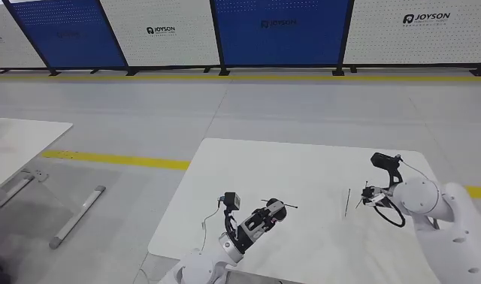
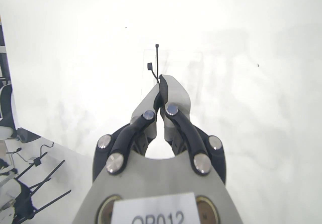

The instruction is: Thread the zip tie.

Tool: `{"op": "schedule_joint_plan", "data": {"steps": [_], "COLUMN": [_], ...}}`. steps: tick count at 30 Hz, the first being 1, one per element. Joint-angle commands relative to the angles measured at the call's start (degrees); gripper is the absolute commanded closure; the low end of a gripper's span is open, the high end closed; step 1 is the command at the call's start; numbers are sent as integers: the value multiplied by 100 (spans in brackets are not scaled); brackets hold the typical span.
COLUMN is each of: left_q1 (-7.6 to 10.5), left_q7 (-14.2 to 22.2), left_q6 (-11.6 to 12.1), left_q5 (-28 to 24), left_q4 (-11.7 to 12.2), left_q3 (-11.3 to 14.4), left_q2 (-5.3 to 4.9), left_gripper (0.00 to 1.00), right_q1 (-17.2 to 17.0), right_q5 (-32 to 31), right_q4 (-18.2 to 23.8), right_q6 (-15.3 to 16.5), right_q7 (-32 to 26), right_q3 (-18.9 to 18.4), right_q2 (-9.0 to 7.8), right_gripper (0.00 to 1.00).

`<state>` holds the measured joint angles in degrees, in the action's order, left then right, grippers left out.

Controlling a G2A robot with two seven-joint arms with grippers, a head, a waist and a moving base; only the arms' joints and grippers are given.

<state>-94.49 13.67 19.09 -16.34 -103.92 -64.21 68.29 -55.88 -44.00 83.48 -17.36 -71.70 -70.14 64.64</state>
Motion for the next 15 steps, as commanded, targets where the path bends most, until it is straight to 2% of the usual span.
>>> {"op": "schedule_joint_plan", "data": {"steps": [1, 5, 8, 9, 15], "left_q1": [0, 0, 0, 0, 0], "left_q7": [0, 0, 0, 0, 0], "left_q6": [0, 0, 0, 0, 0], "left_q5": [0, 0, 0, 0, 0], "left_q4": [0, 0, 0, 0, 0], "left_q3": [0, 0, 0, 0, 0], "left_q2": [0, 0, 0, 0, 0], "left_gripper": [100, 100, 100, 100, 100], "right_q1": [-101, -371, -695, -772, -780], "right_q5": [0, 161, 813, 993, 989], "right_q4": [206, 654, 987, 973, 961], "right_q6": [15, 36, 119, 157, 149], "right_q7": [-16, 32, 299, 299, 312], "right_q3": [-118, -439, -715, -759, -751], "right_q2": [-30, -89, -93, -94, -94], "right_gripper": [100, 100, 100, 100, 100]}}
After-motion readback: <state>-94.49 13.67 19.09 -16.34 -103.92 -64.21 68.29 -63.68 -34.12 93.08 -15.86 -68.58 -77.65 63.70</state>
